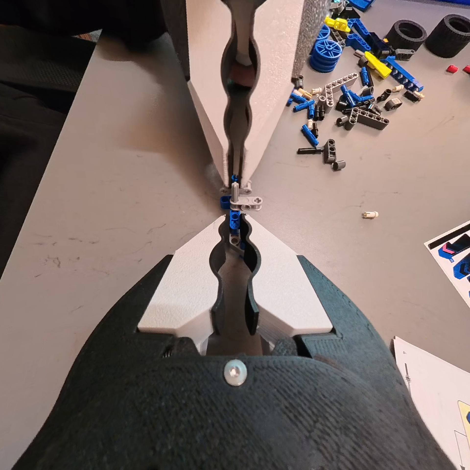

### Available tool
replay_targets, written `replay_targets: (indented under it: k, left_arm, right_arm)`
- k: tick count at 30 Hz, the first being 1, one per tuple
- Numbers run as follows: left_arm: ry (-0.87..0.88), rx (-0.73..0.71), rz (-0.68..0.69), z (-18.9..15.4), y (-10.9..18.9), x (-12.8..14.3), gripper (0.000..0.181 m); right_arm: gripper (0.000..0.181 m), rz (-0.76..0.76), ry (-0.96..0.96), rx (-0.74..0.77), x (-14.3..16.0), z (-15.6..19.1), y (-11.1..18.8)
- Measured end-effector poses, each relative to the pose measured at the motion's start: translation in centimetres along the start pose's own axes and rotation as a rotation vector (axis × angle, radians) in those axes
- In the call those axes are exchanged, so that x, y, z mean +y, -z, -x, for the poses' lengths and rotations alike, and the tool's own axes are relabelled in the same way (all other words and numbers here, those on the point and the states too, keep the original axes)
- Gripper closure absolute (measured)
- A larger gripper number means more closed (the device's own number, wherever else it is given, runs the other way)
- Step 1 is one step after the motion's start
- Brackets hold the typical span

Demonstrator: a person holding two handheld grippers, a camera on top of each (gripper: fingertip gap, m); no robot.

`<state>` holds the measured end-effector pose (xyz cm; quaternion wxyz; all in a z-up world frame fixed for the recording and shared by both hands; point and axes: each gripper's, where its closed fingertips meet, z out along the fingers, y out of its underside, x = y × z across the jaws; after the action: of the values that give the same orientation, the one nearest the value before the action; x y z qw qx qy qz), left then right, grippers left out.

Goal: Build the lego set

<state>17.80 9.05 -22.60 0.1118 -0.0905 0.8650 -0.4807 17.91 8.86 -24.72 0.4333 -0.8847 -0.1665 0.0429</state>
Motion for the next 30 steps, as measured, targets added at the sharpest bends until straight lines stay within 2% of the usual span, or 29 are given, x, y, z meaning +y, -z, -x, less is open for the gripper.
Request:
replay_targets:
  k: [6,11,16,21,26,30]
  left_arm:
    - [0.104,0.075,-0.001,0.1,0.0,0.0,0.180]
    - [0.117,0.066,-0.021,0.4,-0.1,-0.4,0.180]
    - [0.178,0.064,-0.170,1.2,0.6,-2.5,0.180]
    - [0.250,0.095,-0.191,1.5,0.7,-2.7,0.180]
    - [0.391,0.163,-0.265,2.0,0.9,-3.6,0.180]
    - [0.325,0.160,-0.224,1.4,0.4,-3.4,0.180]
  right_arm:
    - [0.174,0.000,-0.036,-0.023,0.0,0.0,0.0]
    - [0.174,-0.009,-0.051,-0.020,-0.1,-0.2,0.2]
    - [0.175,-0.153,-0.103,-0.019,-1.7,-0.7,1.8]
    - [0.175,-0.168,-0.118,-0.009,-1.8,-0.9,2.0]
    - [0.175,-0.243,-0.230,-0.085,-2.5,-0.9,3.0]
    - [0.175,-0.204,-0.268,-0.107,-2.0,-0.7,2.5]
